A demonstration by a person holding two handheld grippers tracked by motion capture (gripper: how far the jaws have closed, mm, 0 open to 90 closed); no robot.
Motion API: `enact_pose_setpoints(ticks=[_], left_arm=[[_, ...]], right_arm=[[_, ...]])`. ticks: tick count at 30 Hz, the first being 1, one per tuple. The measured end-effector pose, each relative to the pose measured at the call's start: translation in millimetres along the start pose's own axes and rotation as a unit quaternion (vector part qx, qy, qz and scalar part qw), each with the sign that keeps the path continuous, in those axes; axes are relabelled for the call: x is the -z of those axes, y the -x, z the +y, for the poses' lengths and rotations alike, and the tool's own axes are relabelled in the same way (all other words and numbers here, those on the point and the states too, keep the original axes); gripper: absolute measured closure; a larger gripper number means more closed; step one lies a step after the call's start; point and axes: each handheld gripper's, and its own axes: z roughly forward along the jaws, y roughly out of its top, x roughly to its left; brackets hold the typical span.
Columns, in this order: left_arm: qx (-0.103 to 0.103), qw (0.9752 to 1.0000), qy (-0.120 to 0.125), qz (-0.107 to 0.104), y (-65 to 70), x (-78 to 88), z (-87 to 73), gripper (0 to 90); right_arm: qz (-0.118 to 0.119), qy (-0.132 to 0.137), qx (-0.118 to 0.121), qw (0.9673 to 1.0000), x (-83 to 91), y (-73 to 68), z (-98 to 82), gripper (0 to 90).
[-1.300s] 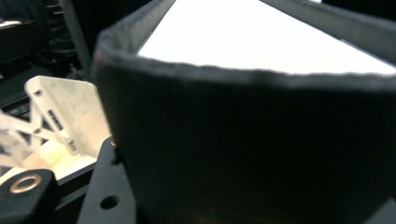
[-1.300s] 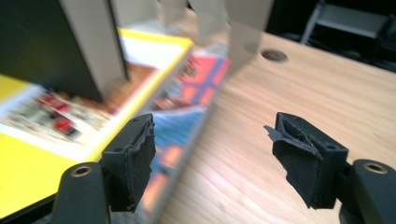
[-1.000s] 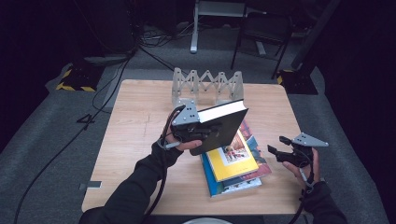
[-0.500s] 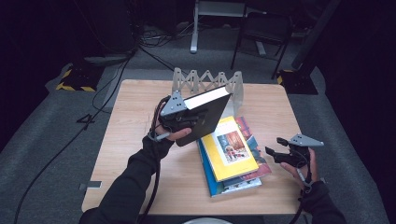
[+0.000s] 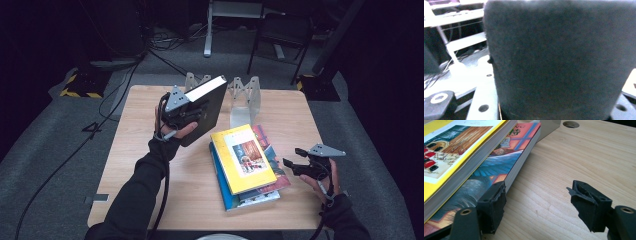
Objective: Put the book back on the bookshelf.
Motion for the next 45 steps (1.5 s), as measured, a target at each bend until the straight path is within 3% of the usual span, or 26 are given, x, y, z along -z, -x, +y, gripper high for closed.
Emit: enact_pose_setpoints(ticks=[11,15,21,24,26,31,34,36,43,45], left_arm=[[0.007,0.9973,-0.028,0.067,-16.4,-17.1,-14.1,52.4],[0.018,0.9943,-0.042,0.096,-19.1,-31.6,-22.3,52.4],[0.029,0.9914,-0.048,0.118,-22.4,-40.9,-30.8,52.4],[0.036,0.9886,-0.043,0.140,-24.6,-44.2,-33.2,52.4],[0.052,0.9874,-0.030,0.146,-29.4,-46.4,-33.6,52.2],[0.043,0.9857,-0.038,0.158,-25.8,-57.9,-35.8,52.1],[0.049,0.9839,-0.028,0.169,-23.5,-59.9,-37.4,52.1],[0.058,0.9811,-0.019,0.184,-23.3,-58.9,-40.3,51.8],[0.042,0.9803,-0.013,0.193,-9.6,-53.9,-49.8,51.2],[0.039,0.9781,-0.015,0.204,-9.0,-49.7,-52.3,50.5]], right_arm=[[-0.001,-0.006,-0.001,1.0000,-1.6,-0.1,-0.2,28.3],[0.002,-0.008,0.001,1.0000,-1.9,-0.3,-0.4,28.3],[0.002,-0.008,0.000,1.0000,-2.3,0.6,-1.0,28.3],[0.004,-0.008,0.001,1.0000,-2.0,0.7,-1.1,28.4],[0.005,-0.010,0.001,0.9999,-2.2,0.1,-1.0,28.5],[0.005,-0.015,0.006,0.9999,-2.8,-0.9,-0.9,28.4],[0.005,-0.013,0.005,0.9999,-2.1,-1.0,-1.0,28.4],[0.003,-0.014,0.007,0.9999,-0.8,-0.9,-0.8,28.4],[-0.009,-0.011,0.017,0.9997,3.3,-4.4,1.7,28.9],[-0.008,-0.015,0.021,0.9996,2.9,-5.1,1.9,29.0]])
